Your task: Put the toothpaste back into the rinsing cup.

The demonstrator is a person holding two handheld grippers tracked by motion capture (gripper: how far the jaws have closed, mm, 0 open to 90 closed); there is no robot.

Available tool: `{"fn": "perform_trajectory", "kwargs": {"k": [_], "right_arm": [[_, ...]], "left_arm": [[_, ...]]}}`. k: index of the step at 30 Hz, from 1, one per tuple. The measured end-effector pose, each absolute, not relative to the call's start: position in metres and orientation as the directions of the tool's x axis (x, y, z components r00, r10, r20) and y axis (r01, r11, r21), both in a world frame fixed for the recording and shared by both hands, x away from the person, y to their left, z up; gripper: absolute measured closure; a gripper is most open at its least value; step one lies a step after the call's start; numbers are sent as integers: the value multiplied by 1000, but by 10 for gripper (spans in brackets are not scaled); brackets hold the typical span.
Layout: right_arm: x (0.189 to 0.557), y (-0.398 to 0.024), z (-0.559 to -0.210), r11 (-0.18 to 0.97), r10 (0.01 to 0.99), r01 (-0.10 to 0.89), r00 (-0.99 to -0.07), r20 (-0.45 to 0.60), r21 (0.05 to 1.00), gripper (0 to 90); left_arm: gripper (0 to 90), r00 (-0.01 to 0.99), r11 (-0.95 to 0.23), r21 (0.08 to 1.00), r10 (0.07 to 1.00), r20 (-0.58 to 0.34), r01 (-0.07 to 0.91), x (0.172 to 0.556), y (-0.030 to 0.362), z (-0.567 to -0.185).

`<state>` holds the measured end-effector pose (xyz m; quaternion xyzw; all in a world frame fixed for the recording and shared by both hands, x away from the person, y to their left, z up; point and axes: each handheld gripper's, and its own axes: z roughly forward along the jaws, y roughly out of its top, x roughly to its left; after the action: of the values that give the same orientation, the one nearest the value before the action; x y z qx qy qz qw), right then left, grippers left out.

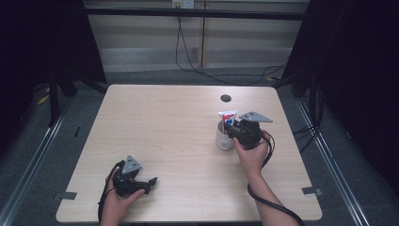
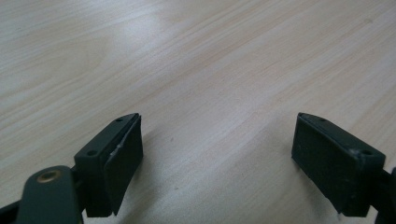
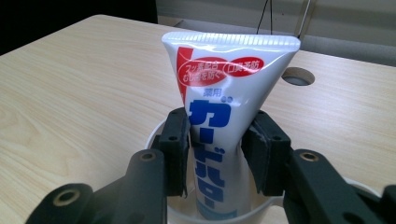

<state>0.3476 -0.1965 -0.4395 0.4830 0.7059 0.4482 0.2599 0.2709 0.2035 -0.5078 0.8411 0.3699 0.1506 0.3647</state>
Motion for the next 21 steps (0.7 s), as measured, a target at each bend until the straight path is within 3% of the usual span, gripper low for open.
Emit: {"fn": "perform_trajectory", "kwargs": {"k": [21], "right_arm": [[345, -198, -440, 141, 914, 463, -401, 64, 875, 527]], "left_arm": [[163, 681, -460, 725, 732, -17, 513, 271, 203, -508]]}}
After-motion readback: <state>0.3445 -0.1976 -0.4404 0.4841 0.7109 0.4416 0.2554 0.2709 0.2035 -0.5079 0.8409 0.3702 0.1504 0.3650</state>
